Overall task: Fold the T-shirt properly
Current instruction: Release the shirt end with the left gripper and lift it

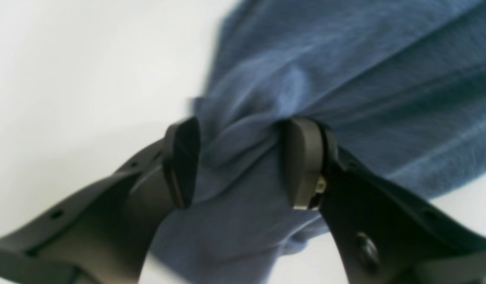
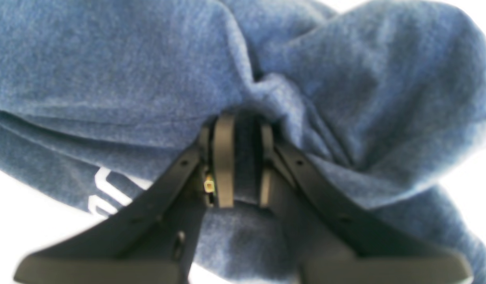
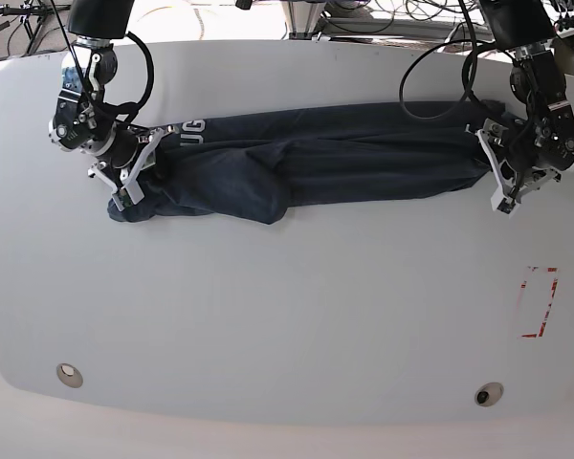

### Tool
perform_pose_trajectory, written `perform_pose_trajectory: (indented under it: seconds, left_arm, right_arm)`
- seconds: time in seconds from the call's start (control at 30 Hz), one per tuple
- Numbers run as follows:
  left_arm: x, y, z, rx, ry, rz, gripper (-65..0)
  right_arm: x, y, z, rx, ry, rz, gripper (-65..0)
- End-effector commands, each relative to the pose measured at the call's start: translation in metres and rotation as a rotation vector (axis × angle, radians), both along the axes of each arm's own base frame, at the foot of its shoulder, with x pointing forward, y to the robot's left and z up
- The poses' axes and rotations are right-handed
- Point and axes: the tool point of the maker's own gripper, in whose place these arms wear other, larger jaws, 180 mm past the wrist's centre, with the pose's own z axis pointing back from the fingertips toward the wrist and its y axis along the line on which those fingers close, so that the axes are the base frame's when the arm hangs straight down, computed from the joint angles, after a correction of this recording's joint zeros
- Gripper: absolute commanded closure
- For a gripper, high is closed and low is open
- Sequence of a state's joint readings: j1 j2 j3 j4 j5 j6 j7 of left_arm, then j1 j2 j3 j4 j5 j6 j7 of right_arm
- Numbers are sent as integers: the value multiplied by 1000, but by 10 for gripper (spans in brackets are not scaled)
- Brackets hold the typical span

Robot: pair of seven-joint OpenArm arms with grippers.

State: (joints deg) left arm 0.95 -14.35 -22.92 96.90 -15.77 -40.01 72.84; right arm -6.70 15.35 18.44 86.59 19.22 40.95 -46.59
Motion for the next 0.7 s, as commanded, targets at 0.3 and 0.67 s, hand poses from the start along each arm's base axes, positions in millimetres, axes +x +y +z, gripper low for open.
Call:
perform_pose_trajectory:
  seconds: [0.3,0.67]
  left_arm:
    - [17,37,68,-145,-220,163,-425]
    - [-26,45,14,-452,-112,292,-453]
  right_arm:
    - [-6,-15,-4,-80,53,-5,-87]
    - [-8,-15,-5,-80,56,-5,-87]
